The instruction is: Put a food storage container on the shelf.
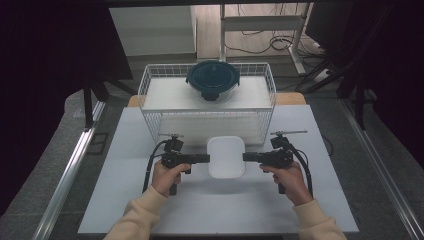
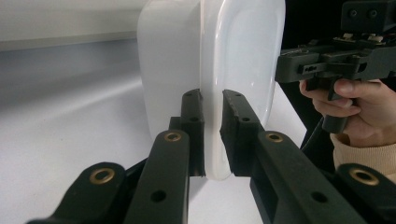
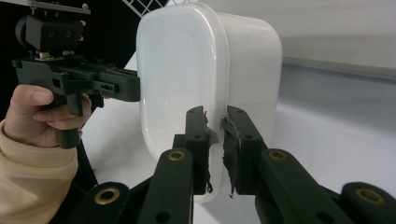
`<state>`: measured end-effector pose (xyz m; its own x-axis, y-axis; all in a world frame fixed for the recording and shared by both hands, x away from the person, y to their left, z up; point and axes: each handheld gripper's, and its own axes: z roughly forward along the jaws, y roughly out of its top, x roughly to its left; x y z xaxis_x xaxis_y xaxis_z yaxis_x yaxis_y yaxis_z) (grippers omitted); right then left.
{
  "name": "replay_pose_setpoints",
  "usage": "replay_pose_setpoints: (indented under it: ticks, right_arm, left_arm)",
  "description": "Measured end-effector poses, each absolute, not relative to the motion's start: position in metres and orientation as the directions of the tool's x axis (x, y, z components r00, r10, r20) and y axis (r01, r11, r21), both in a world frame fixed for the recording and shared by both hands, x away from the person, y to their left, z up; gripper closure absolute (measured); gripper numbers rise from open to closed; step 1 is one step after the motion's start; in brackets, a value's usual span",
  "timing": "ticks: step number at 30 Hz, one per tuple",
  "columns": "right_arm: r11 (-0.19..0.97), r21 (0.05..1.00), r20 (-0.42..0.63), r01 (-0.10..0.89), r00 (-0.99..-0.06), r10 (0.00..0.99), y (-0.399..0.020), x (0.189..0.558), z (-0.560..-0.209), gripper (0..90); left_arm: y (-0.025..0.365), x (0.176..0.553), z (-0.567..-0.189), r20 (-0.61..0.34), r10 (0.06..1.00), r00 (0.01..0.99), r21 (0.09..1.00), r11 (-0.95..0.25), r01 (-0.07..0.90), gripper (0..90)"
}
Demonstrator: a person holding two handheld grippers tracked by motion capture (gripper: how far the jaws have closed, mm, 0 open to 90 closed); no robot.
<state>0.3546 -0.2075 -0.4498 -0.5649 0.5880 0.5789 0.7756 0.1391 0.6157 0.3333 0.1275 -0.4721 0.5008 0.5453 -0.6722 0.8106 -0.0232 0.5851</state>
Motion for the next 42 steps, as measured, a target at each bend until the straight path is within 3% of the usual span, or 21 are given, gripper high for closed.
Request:
replay_pose_setpoints:
  ticks: [42]
  right_arm:
    - [0.158, 0.754, 0.468, 0.638, -0.689, 0.553, -0.186, 0.353, -0.382, 79.5]
  left_arm:
    - [0.151, 0.328, -0.402, -0.573, 0.564, 0.595, 0.712, -0.016, 0.702, 79.8]
